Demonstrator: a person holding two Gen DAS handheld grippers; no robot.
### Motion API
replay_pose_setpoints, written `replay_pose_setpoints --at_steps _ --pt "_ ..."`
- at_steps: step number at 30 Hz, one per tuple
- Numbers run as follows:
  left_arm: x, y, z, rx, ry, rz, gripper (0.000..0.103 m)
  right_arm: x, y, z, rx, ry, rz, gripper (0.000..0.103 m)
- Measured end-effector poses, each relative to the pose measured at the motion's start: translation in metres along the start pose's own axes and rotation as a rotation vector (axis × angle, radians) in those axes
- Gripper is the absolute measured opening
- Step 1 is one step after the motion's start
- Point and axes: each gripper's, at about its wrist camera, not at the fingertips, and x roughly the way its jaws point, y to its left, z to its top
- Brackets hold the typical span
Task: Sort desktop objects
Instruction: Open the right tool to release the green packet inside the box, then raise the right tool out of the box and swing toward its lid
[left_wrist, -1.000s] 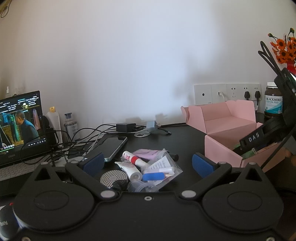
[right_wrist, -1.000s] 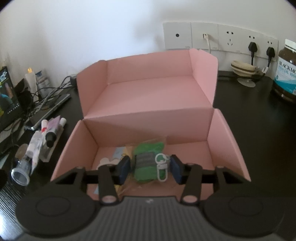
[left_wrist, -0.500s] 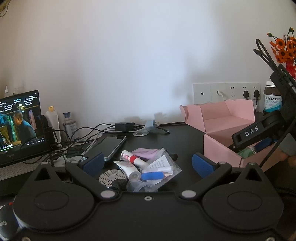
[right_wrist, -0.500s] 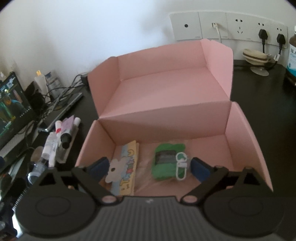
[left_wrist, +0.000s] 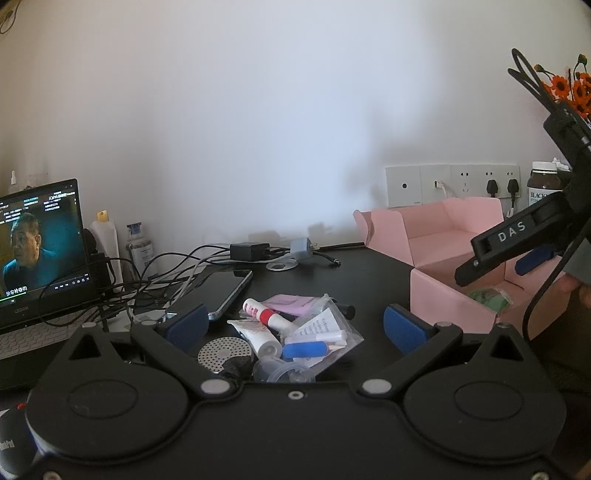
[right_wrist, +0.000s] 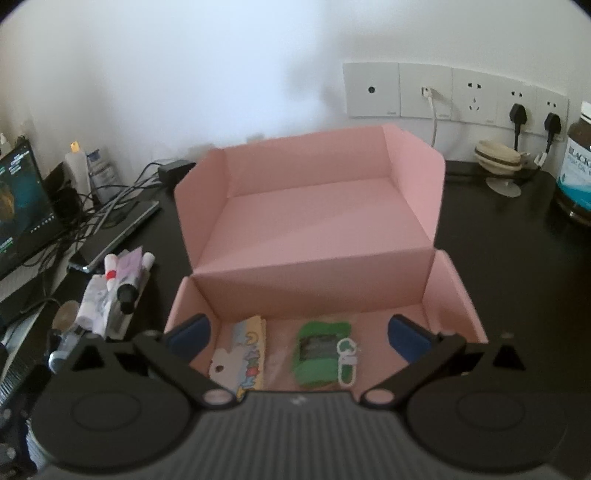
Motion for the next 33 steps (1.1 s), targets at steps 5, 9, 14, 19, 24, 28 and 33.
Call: replay_pose_setpoints --at_steps 5,9,14,19,24,28,33 --pt "0.000 -0.001 0.000 0.001 0.003 0.004 0.103 -0.007 -0.007 -0.003 0.020 -0.006 0.011 0.102" --pt "0.001 -0.001 0.000 0.003 0.008 0.006 0.103 -0.019 -0.012 -0.004 0.023 -0.041 0.023 0.102" --pt "0.003 -0.002 0.001 0.008 0.015 0.009 0.103 -0.037 -0.023 -0.003 0.036 -0.093 0.033 0.102" --pt "0.005 -0.003 0.001 0.013 0.021 0.012 0.103 -0.054 -0.041 -0.006 0.063 -0.141 0.033 0.102" --pt "0.006 -0.005 0.000 0.022 0.030 0.016 0.103 -0.064 -0.060 -0.016 0.081 -0.201 0.027 0.102" --pt "0.007 -0.006 0.000 0.027 0.039 0.019 0.103 -0.067 -0.072 -0.026 0.089 -0.226 -0.005 0.102" --pt "0.010 -0.007 0.000 0.035 0.052 0.026 0.103 -0.075 -0.094 -0.040 0.170 -0.247 0.041 0.102"
